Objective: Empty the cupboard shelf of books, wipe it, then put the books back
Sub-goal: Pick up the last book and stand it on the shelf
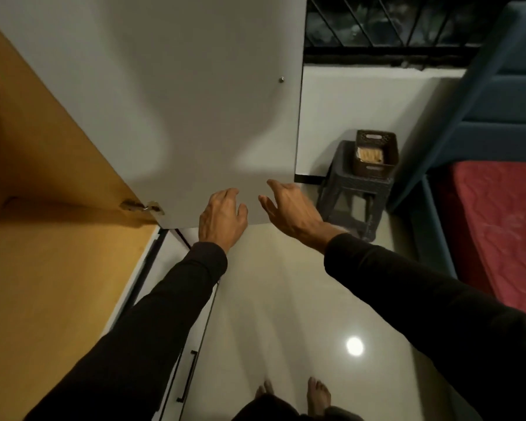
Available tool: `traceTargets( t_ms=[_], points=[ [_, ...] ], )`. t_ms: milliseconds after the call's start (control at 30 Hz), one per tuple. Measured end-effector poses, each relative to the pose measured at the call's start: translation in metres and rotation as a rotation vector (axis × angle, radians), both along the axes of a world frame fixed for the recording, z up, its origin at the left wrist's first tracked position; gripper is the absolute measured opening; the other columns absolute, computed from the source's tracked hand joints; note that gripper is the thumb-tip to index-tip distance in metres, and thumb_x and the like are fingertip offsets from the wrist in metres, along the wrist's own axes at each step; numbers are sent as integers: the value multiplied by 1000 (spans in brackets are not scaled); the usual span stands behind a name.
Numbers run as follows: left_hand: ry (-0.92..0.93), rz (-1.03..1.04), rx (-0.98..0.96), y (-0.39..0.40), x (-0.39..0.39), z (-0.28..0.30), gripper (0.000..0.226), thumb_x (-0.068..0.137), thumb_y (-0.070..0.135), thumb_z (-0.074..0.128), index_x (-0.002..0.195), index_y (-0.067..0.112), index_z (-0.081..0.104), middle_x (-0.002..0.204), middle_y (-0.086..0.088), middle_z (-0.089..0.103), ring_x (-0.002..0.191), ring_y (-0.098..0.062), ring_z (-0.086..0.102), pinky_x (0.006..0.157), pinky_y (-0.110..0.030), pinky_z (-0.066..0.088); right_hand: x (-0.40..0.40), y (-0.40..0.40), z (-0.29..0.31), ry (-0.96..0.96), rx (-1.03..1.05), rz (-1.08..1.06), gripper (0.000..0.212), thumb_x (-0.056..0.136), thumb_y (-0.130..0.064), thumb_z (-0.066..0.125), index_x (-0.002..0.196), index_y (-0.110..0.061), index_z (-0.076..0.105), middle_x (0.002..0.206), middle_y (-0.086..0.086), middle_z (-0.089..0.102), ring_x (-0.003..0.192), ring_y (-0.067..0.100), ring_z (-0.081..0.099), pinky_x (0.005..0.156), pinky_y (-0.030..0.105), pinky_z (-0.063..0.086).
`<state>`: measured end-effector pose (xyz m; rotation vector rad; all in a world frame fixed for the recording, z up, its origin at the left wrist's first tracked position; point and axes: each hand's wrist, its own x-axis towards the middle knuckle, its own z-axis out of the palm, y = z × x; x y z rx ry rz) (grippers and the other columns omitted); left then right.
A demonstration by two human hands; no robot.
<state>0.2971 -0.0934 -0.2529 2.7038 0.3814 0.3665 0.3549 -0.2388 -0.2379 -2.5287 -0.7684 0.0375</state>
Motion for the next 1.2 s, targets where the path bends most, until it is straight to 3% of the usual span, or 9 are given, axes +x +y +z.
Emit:
traceTargets(
  t_ms=[200,300,433,533,700,833,967,1200],
  points=[
    [57,-181,-29,-31,19,-23,42,99,24,50,136,5,50,138,-16,54,130,-28,48,102,-37,43,-1,-37,-17,36,-17,-172,42,102,-37,45,127,-4,51,114,17,64,104,30,60,80,31,47],
    [77,-257,-35,-49,24,-32,41,100,25,50,136,6,50,137,-15,54,129,-27,49,101,-36,43,-2,-58,-30,47,-9,-268,39,100,-40,47,121,-7,53,103,14,65,96,29,62,81,40,54],
    [99,-344,-29,-74,32,-39,39,99,25,50,134,6,52,132,-15,58,123,-27,52,97,-35,45,-6,-93,-41,91,-9,-355,41,100,-40,44,126,-8,52,114,13,63,100,28,62,88,44,54],
    [119,-392,-9,-101,38,-37,36,99,25,50,130,6,54,125,-16,60,116,-28,56,91,-36,47,-7,-125,-47,117,11,-427,40,100,-39,45,125,-9,52,117,13,64,98,25,63,81,36,55],
    [127,-470,-1,-156,49,-36,35,98,24,51,128,6,56,123,-17,61,111,-30,59,87,-38,49,-11,-188,-50,111,33,-524,30,100,-38,46,114,-13,56,106,9,64,81,18,58,64,26,43],
    [153,-539,-8,-210,54,-42,32,97,22,52,124,6,58,119,-16,63,105,-31,60,85,-41,52,-18,-247,-51,126,-5,-612,27,99,-39,46,101,-14,54,97,8,61,89,28,62,64,31,42],
    [182,-616,-4,-263,55,-47,33,96,21,52,124,5,58,120,-17,62,108,-32,59,88,-43,52,-28,-303,-55,129,-43,-707,44,99,-41,45,118,-2,55,116,20,63,106,38,59,85,48,52],
    [217,-733,34,-352,55,-59,36,97,23,51,128,5,56,125,-16,61,115,-31,57,91,-42,49,-51,-396,-69,178,-12,-849,48,99,-39,46,128,-1,51,123,24,61,112,42,57,89,45,50]
  ],
)
